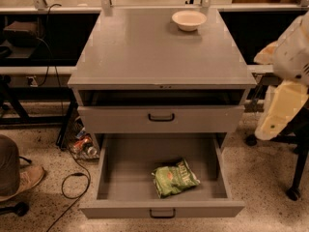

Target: Pick green jalapeno chip bag from middle drawer and place on counter

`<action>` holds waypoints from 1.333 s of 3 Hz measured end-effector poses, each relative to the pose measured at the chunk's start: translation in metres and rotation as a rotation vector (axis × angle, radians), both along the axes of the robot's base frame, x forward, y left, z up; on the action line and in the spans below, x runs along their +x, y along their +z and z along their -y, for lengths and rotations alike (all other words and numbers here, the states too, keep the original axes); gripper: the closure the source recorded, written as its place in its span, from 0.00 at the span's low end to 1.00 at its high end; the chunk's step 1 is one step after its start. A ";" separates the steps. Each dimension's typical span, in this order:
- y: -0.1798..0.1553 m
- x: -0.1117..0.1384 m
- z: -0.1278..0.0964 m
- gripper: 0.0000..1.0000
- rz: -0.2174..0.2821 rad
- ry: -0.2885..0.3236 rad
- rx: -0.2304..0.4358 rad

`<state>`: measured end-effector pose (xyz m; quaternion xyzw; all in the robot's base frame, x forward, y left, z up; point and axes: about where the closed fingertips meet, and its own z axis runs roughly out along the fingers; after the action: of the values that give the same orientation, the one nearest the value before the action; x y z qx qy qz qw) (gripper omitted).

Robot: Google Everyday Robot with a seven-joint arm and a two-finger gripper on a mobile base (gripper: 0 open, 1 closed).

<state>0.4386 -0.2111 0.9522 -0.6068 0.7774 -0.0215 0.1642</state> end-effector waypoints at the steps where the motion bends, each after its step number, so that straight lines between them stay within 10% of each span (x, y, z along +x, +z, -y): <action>1: -0.070 -0.002 -0.019 0.00 -0.044 0.028 0.075; 3: -0.203 -0.012 -0.078 0.00 -0.121 0.024 0.246; 4: -0.203 -0.012 -0.078 0.00 -0.121 0.024 0.246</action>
Offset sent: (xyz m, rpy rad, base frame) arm -0.0102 0.0771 -0.2303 0.2874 0.1354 0.0252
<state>0.4268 -0.1335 0.7495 -0.5916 0.7753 0.1125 0.1903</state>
